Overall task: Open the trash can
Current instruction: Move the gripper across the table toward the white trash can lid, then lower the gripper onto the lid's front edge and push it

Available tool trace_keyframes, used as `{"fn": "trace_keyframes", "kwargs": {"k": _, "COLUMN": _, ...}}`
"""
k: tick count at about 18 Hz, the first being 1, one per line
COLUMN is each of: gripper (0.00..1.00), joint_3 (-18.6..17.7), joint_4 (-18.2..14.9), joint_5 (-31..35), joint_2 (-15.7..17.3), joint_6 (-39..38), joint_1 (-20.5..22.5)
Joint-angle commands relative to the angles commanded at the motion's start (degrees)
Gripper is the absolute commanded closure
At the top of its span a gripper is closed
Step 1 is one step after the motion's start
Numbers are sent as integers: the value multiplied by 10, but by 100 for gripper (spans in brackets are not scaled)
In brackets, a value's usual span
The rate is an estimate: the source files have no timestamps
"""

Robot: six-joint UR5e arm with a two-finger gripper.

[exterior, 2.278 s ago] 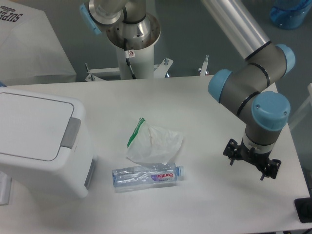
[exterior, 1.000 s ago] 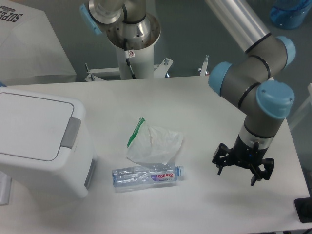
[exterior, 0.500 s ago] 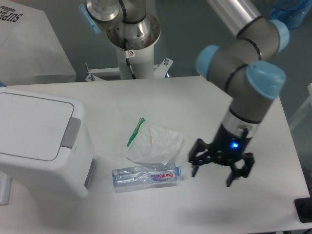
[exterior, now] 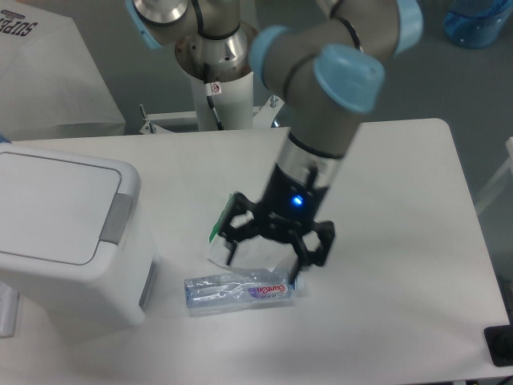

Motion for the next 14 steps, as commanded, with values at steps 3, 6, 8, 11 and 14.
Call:
{"fn": "trace_keyframes", "kwargs": {"k": 3, "gripper": 0, "joint_3": -29, "joint_4": 2, "joint_5": 3, "joint_2": 21, "joint_6": -7, "joint_1": -24}}
{"fn": "trace_keyframes", "kwargs": {"k": 6, "gripper": 0, "joint_3": -35, "joint_4": 2, "joint_5": 2, "joint_2": 33, "joint_6": -11, "joint_1": -49}}
{"fn": "trace_keyframes", "kwargs": {"k": 8, "gripper": 0, "joint_3": -37, "joint_4": 2, "joint_5": 4, "joint_2": 39, "joint_6": -32, "joint_1": -59}}
{"fn": "trace_keyframes", "kwargs": {"k": 11, "gripper": 0, "joint_3": -38, "joint_4": 3, "joint_5": 4, "joint_2": 40, "joint_6": -38, "joint_1": -62}}
{"fn": "trace_keyframes", "kwargs": {"k": 14, "gripper": 0, "joint_3": -40, "joint_4": 4, "joint_5": 8, "joint_2": 36, "joint_6": -37, "joint_1": -67}}
